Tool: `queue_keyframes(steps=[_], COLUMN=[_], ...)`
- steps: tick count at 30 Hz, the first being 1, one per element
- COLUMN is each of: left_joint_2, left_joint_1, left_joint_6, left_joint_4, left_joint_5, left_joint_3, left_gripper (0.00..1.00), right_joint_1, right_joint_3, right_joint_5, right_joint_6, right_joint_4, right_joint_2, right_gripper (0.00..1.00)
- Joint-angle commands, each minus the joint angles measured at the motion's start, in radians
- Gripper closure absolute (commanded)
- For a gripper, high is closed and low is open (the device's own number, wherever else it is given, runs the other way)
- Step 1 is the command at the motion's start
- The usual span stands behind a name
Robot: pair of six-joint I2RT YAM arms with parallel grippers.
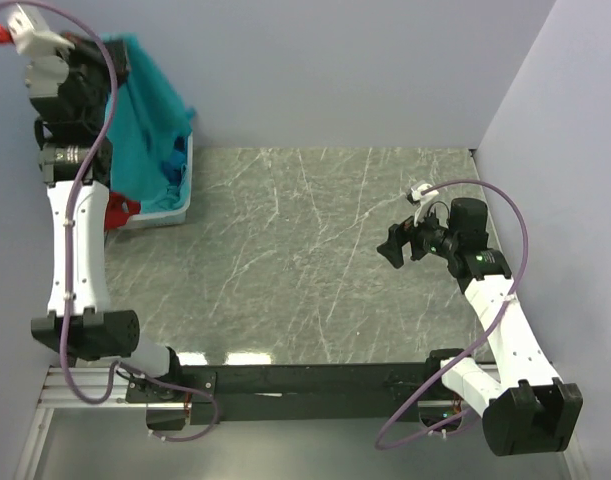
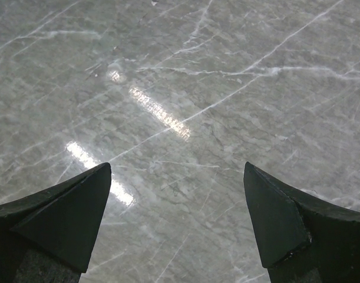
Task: Fold and stack the t-shirts
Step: Move the tshirt to the center of the board
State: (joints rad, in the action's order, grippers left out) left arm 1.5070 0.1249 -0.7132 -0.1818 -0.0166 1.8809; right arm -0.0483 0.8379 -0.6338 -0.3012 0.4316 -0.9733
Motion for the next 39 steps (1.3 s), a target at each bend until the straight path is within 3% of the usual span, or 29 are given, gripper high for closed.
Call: queue_keyframes(steps=[1, 4, 10, 17, 25, 30, 33, 34, 37, 39], left_joint_2=[-0.027, -0.030, -0.086, -0.079, -0.068, -0.083, -0.125, -0.131, -0.149, -0.160], left_joint_1=[-0.094, -0.120, -0.119, -0.298, -0.545, -0.619, -0.627, -0.628, -0.627, -0.627], left_joint_6=[-0.035, -0.057, -0.123, -0.202, -0.138, -0.121, -0.109, -0.065, 0.065, 0.225], left_joint_4=[0.105, 0.097, 0.165, 0.245, 0.216, 0.243, 0.268, 0.260, 0.110, -0.046], left_joint_5=[-0.063, -0.065, -0.126, -0.308, -0.382, -0.382, -0.384, -0.364, -0.266, -0.075], left_joint_3=[0.176, 0.236, 0.173, 0.104, -0.115, -0.314, -0.466, -0.500, -0.562, -0.542], left_gripper=[1.00, 1.00, 1.00, 1.00, 1.00, 0.99, 0.74, 0.48, 0.10, 0.07], right_joint_1=[-0.007, -0.004, -0.005, -0.005, 0.001, 0.004, 0.005, 0.005, 0.005, 0.007], right_joint_3=[0.044, 0.040, 0.035, 0.040, 0.035, 0.035, 0.030, 0.030, 0.029, 0.030], right_joint_5=[0.019, 0.031, 0.045, 0.074, 0.100, 0.118, 0.120, 0.120, 0.117, 0.109], right_joint_6=[-0.016, -0.019, -0.022, -0.027, -0.033, -0.038, -0.039, -0.039, -0.042, -0.055], right_joint_4=[-0.021, -0.021, -0.027, -0.025, -0.031, -0.030, -0.034, -0.033, -0.031, -0.024], right_joint_2=[-0.005, -0.004, -0.004, -0.010, -0.004, -0.004, 0.002, 0.002, -0.001, -0.004], right_gripper=[0.01, 0.01, 0.01, 0.01, 0.01, 0.01, 0.01, 0.01, 0.01, 0.00])
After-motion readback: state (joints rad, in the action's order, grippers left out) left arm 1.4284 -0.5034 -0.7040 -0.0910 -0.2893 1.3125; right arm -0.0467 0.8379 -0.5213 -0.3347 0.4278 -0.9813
